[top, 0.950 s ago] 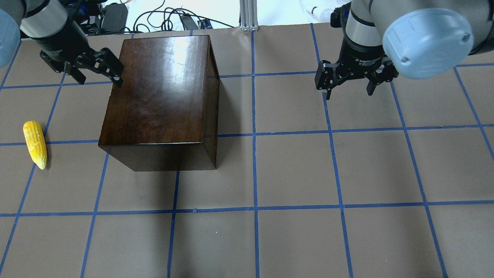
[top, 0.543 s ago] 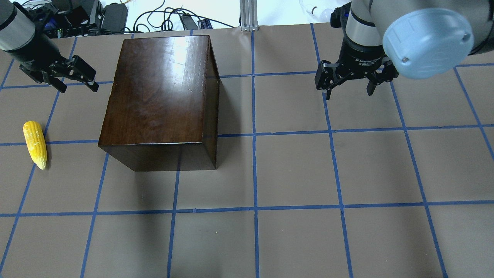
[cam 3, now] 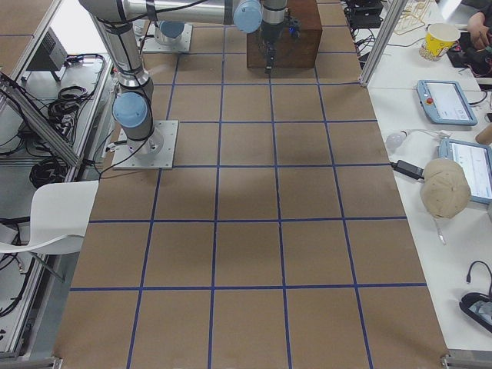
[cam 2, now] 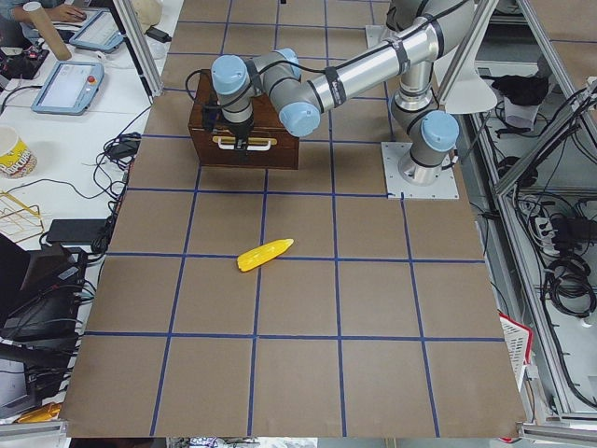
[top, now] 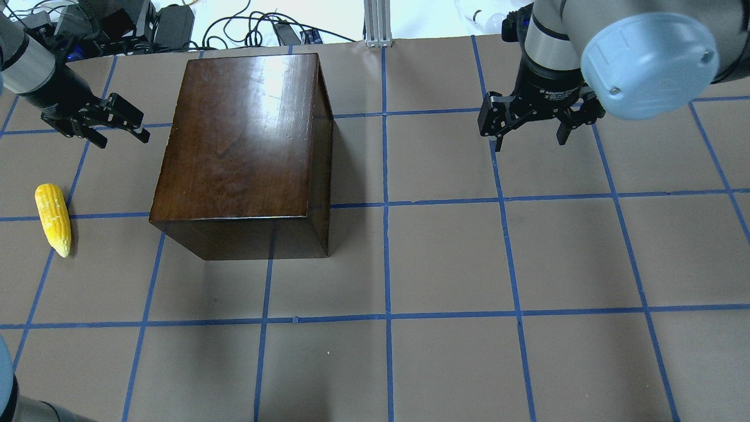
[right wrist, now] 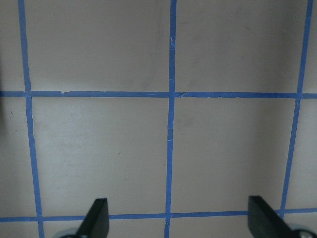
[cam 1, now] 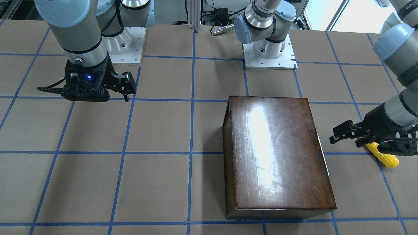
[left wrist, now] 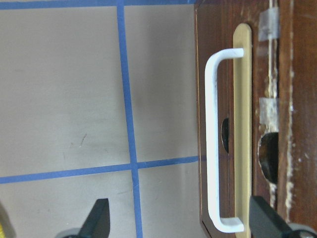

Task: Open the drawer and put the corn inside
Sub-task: 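Move the left gripper around the cabinet side to the white drawer handle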

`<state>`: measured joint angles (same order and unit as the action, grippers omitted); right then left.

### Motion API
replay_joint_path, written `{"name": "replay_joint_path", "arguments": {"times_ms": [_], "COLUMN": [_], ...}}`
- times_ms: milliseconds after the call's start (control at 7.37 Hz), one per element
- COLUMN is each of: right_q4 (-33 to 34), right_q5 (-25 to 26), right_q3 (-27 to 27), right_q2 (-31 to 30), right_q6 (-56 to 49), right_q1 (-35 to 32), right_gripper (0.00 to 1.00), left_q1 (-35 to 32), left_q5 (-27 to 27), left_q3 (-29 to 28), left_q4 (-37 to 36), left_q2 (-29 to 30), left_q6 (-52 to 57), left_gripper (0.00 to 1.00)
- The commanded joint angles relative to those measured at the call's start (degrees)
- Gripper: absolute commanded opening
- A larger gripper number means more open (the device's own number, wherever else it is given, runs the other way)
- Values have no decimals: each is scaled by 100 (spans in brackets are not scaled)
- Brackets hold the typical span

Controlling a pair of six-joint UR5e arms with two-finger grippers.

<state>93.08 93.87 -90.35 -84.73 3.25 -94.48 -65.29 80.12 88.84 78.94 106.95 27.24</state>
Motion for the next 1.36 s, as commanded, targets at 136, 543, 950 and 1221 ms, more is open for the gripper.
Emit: {"name": "replay_joint_path", "arguments": {"times_ms": [136, 543, 950, 1221], "right_q4": [8, 0, 0, 0], "right_q5": [0, 0, 0, 0], "right_q3": [0, 0, 0, 0], "right_q2": [0, 0, 0, 0], "right_q6": [0, 0, 0, 0], "right_q1": [0, 0, 0, 0], "right_gripper": [100, 100, 100, 100], "left_q1": [34, 34, 34, 34], "left_q5": [-163, -348, -400, -541], "left_q3": [19, 90, 90, 134], "left_q4": [-19, -19, -36, -36], "left_q2": [195, 396, 511, 625], "left_q6": [0, -8, -35, -35], "left_gripper": [100, 100, 100, 100]}}
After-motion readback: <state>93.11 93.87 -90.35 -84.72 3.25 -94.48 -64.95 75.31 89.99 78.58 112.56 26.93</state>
